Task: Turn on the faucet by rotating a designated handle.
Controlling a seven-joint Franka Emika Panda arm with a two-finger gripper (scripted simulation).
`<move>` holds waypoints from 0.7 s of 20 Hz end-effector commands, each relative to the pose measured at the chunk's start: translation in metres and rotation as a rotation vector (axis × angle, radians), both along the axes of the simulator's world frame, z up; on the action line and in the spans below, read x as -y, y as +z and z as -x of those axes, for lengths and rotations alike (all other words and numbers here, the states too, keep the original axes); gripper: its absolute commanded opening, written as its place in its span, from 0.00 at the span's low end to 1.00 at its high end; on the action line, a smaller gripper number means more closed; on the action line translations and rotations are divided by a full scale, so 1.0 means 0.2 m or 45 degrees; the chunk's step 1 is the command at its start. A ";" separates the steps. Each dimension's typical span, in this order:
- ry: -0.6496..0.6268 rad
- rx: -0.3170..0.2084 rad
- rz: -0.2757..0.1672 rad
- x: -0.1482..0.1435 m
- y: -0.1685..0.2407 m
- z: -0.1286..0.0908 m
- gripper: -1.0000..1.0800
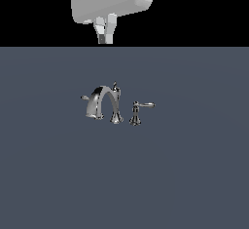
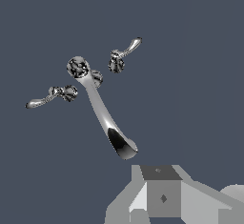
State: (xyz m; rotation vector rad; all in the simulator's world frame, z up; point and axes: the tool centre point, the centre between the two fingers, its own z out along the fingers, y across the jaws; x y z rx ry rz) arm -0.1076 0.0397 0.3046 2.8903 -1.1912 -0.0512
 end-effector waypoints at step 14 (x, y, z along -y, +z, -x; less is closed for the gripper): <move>-0.516 0.018 0.007 0.16 -0.44 -0.39 0.00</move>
